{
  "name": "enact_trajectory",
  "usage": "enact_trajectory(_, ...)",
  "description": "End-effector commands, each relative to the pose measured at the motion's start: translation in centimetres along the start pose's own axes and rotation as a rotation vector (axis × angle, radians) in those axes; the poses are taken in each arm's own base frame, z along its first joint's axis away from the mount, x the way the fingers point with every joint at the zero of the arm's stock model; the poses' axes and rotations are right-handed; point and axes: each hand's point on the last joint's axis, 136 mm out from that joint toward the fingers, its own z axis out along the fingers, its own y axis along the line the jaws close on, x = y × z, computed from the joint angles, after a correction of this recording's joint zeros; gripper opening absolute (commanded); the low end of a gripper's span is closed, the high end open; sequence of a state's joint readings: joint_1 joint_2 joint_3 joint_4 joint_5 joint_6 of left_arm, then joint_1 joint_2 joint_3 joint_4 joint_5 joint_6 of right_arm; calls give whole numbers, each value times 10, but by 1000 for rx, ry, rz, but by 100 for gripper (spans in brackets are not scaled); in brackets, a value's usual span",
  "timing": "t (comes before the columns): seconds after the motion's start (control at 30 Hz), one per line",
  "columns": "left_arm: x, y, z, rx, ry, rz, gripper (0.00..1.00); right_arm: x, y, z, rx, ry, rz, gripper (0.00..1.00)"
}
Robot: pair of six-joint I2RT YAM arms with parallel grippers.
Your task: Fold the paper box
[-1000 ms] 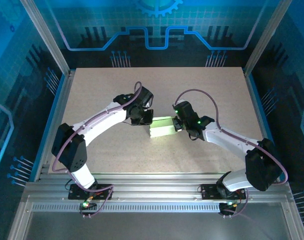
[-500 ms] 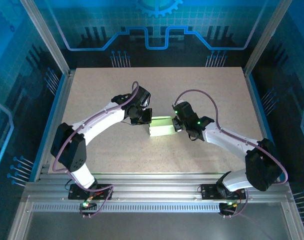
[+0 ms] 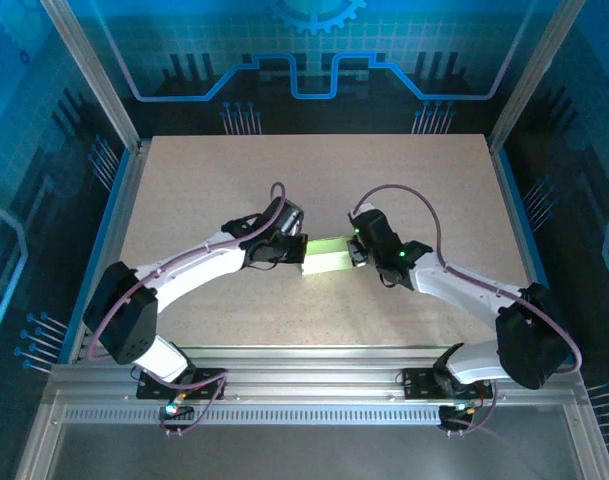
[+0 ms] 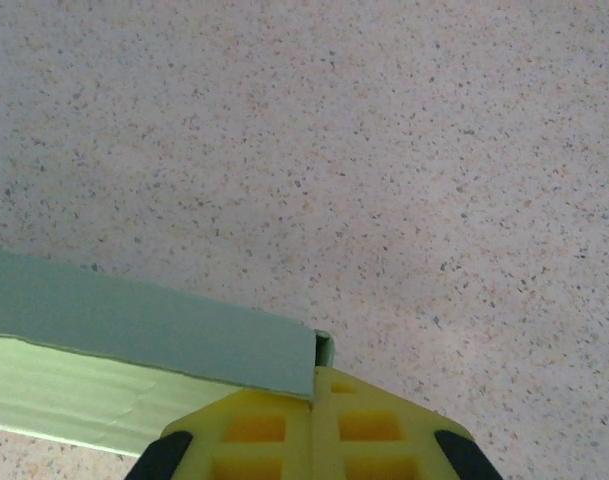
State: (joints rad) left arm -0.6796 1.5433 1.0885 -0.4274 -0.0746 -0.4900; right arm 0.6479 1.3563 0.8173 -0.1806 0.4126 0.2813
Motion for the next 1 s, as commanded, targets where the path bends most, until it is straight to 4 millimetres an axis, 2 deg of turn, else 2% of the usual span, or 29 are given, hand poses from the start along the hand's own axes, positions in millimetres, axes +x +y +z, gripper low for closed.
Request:
enact_trajectory(0.0,11,4,13,-36,-31,60,0,23,12,4,-46,23,-16,0)
enact_trajectory(0.23,28,9,34,-73,-24,95,0,34,15,9,-63,-15,-7,0)
enact_trajectory(0.37,29,7,35,-82,-14,104,0,30,15,4,-69,-35,-4,3)
enact_trajectory(0.43,28,6,33,-86,-15,114,0,25,14,-1,-71,-54,-1,12)
enact_trajectory(0.7,28,13,36,-125,-15,134,0,9,6,-30,-82,-123,12,65)
enact_trajectory(0.83,28,11,38,-123,-8,140,0,-5,3,-49,-109,-171,37,81)
enact_trajectory(0.97,29,11,38,-122,-7,146,0,-15,-11,-45,-101,-74,152,82)
